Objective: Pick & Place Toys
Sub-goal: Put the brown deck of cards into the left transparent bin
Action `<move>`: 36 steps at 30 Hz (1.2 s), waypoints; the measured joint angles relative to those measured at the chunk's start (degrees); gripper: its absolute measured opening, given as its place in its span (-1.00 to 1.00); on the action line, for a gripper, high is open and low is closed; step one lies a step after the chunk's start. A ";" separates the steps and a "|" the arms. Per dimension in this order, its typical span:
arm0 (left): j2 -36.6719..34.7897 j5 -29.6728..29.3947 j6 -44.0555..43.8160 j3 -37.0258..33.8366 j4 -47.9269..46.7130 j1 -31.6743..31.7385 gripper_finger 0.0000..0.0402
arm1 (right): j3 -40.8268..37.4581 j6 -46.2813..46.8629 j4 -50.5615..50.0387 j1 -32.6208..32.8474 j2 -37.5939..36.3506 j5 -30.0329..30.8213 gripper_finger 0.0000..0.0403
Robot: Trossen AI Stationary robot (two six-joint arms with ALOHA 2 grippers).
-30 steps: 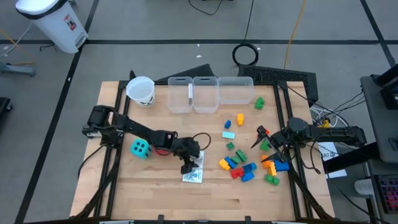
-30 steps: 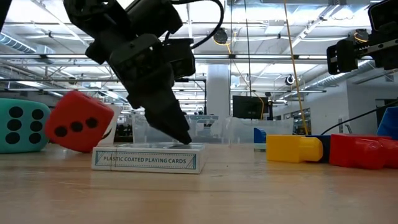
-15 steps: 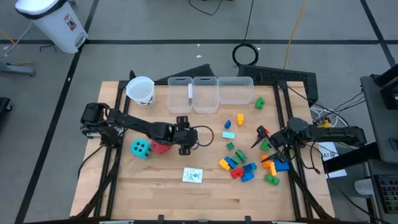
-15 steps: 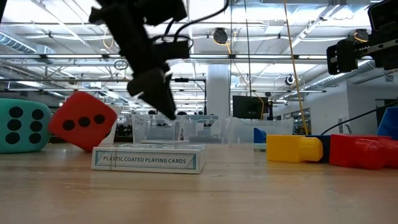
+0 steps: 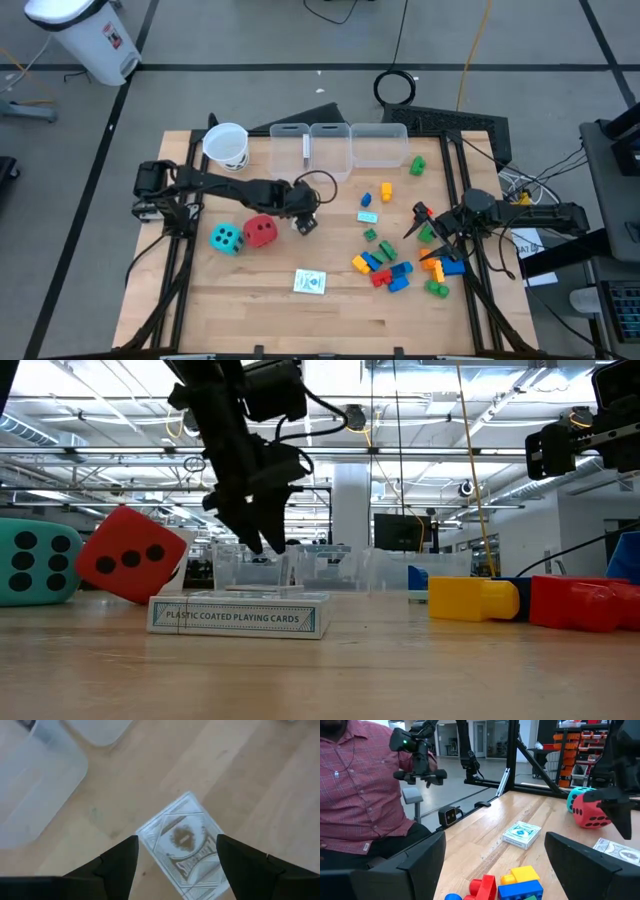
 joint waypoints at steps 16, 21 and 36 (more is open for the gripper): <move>3.16 0.67 -8.54 0.00 0.95 -2.19 0.94 | -0.01 0.00 -0.02 -0.01 0.00 0.00 0.56; 4.88 3.47 -10.91 0.00 1.13 -1.88 0.93 | 0.00 0.00 -0.01 0.01 0.10 -0.02 0.56; 8.40 3.04 -20.47 0.11 4.20 -2.10 0.76 | 0.01 0.02 0.02 0.01 0.22 0.00 0.56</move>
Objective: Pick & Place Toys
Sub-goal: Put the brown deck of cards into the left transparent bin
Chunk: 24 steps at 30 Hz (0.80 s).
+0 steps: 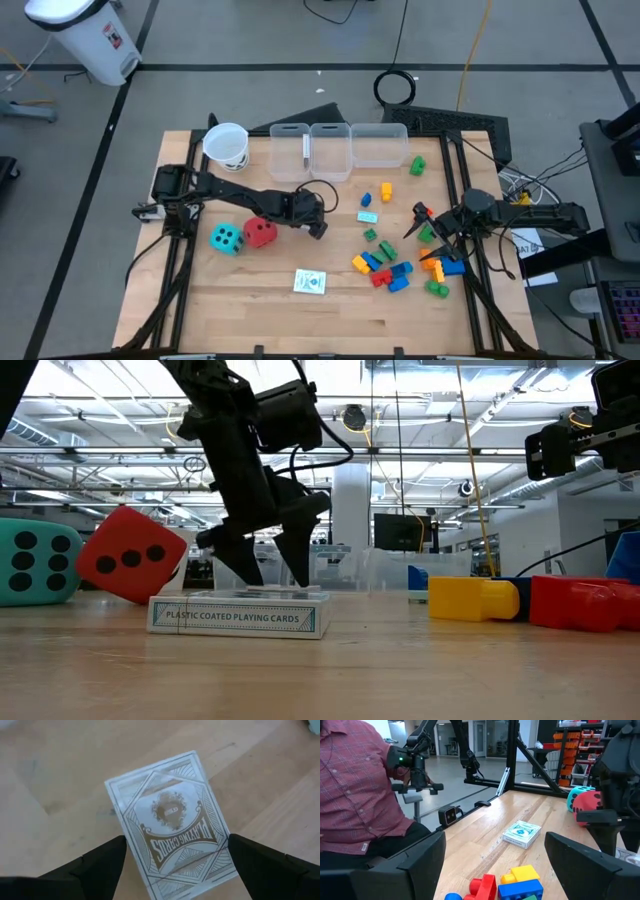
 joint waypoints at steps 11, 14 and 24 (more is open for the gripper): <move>-0.37 1.00 -1.28 -0.09 2.14 0.02 0.76 | -0.02 0.00 0.00 -0.02 0.00 0.00 0.56; -0.37 3.37 -2.96 -0.11 2.69 0.25 0.76 | -0.02 0.00 0.02 -0.02 0.00 0.00 0.57; -0.33 11.40 -2.48 0.89 3.13 1.55 0.76 | -0.02 -0.02 0.00 -0.02 0.00 0.00 0.57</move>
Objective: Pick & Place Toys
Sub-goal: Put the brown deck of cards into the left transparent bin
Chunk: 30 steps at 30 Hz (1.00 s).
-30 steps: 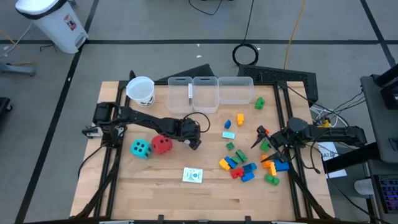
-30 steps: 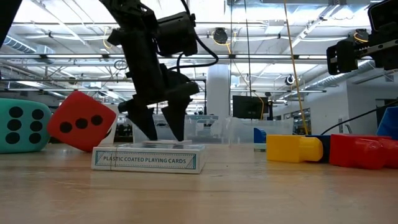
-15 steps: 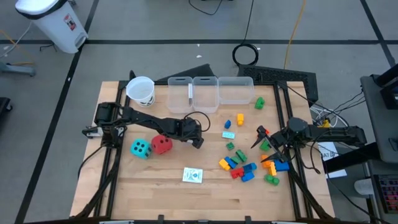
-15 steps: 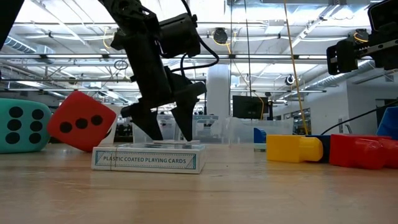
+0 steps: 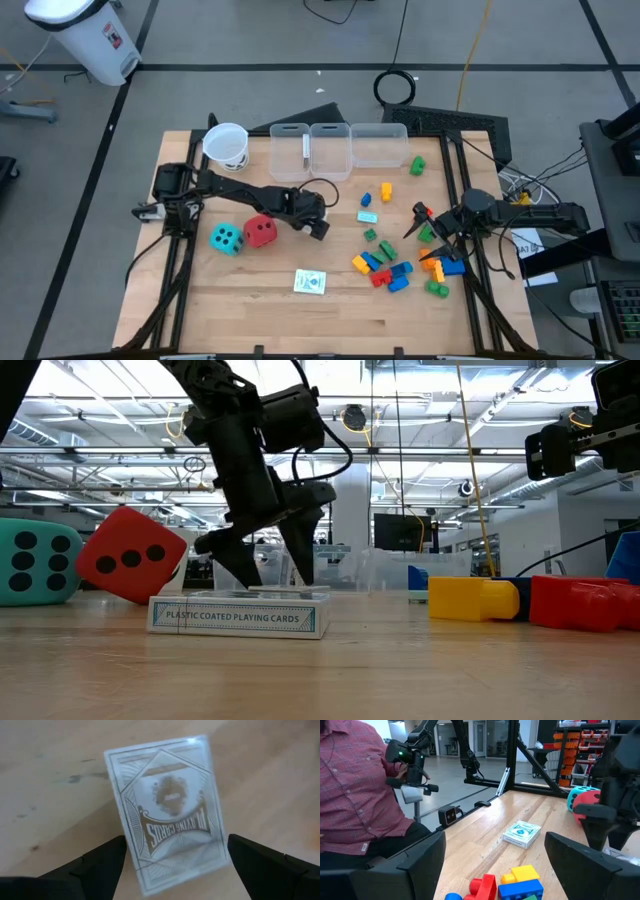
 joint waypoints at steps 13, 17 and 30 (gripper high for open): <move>0.28 -5.45 -5.40 1.23 -3.49 -1.93 0.96 | 0.00 0.01 0.00 0.00 0.00 0.00 0.56; 0.33 -5.53 -5.30 1.23 1.12 -3.03 0.98 | 0.01 0.01 -0.01 0.00 0.00 0.00 0.56; 0.60 -11.29 2.02 1.32 3.77 -3.85 0.97 | 0.00 0.01 -0.02 0.01 0.00 -0.01 0.56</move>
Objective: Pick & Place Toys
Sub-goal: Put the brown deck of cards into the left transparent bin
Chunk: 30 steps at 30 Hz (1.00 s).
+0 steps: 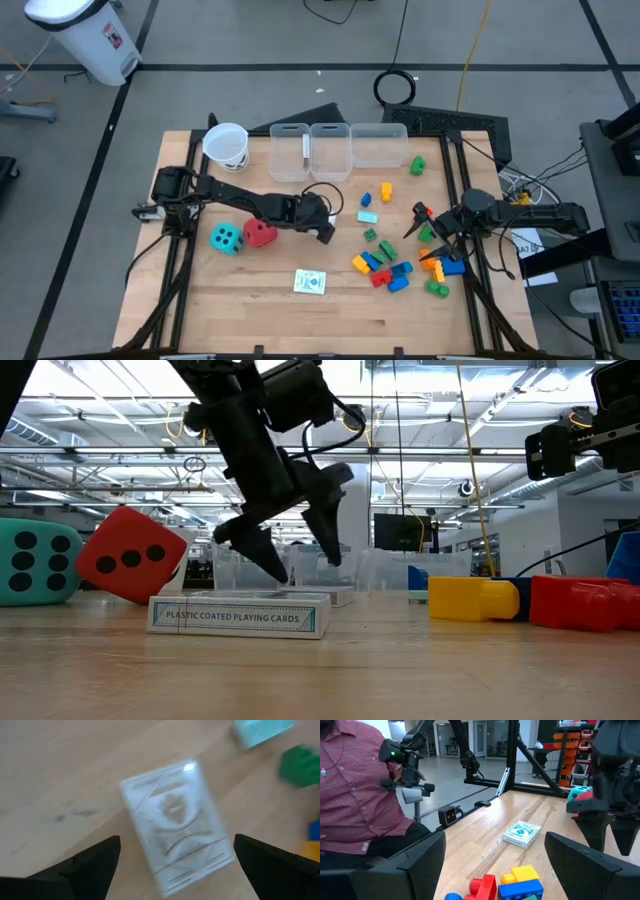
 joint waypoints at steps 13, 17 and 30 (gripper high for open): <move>0.29 1.90 -0.98 0.15 -18.56 1.94 0.97 | 0.02 0.00 -0.02 -0.01 -0.02 0.01 0.56; -2.85 1.10 -1.75 -0.17 -25.45 2.05 0.97 | 0.02 0.01 -0.02 -0.01 0.00 0.01 0.57; -2.45 0.20 -0.79 -0.13 -17.71 0.70 0.97 | 0.02 0.01 -0.02 -0.01 0.00 0.01 0.56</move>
